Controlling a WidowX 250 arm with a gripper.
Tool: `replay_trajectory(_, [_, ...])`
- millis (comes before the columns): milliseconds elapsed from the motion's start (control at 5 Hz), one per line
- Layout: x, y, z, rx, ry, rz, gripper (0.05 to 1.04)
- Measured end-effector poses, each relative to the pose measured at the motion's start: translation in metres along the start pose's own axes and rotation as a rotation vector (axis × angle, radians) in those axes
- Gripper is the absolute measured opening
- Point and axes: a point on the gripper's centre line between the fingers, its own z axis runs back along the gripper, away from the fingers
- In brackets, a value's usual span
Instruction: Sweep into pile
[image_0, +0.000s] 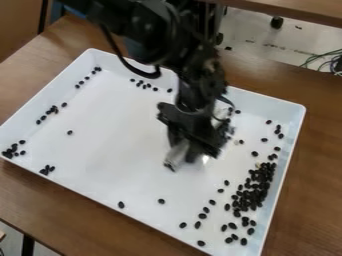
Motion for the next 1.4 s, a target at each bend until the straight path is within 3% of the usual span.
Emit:
replay_trajectory(200, [-0.001, -0.02, 0.004, -0.005, 0.006, -0.022, 0.356])
replay_trajectory(400, [-0.007, -0.015, 0.014, -0.016, -0.003, 0.002, 0.356])
replay_trajectory(600, [-0.007, 0.012, 0.036, -0.003, -0.04, 0.049, 0.356])
replay_trajectory(800, [-0.008, 0.072, 0.05, 0.0, -0.072, 0.198, 0.356])
replay_trajectory(1000, [-0.02, 0.121, 0.048, 0.049, -0.045, 0.341, 0.356])
replay_trajectory(1200, [-0.028, 0.165, 0.021, 0.06, 0.008, 0.478, 0.356])
replay_trajectory(1400, [-0.03, 0.216, -0.002, 0.061, 0.042, 0.478, 0.356])
